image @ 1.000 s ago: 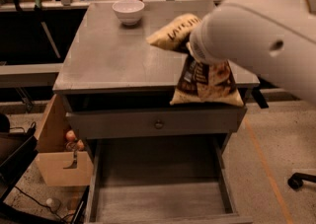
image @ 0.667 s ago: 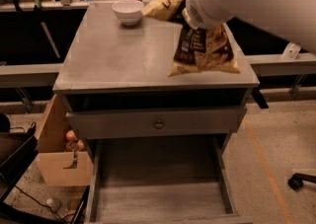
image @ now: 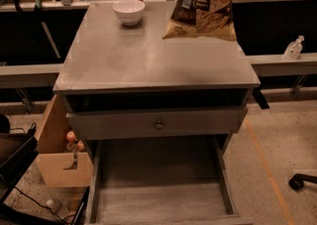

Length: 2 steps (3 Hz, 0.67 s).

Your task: Pick brown chip bag from middle drawer and place on counter

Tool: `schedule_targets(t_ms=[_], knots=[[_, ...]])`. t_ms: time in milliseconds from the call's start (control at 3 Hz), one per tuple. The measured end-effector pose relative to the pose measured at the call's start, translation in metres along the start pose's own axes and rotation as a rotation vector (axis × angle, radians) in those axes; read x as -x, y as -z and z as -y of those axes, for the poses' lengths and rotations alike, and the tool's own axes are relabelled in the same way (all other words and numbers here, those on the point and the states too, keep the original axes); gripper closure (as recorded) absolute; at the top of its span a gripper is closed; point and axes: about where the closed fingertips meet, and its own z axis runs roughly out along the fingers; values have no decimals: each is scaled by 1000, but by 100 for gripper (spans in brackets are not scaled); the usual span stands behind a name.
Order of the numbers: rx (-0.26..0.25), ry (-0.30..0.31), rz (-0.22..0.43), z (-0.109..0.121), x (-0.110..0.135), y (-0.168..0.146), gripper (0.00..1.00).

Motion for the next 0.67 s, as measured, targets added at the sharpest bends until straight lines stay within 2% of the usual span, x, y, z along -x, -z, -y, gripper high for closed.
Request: schedule_targets(t_ms=[333, 667], knots=[[1, -1, 0, 0, 0, -1, 100], [26, -37, 8, 12, -2, -18, 100]])
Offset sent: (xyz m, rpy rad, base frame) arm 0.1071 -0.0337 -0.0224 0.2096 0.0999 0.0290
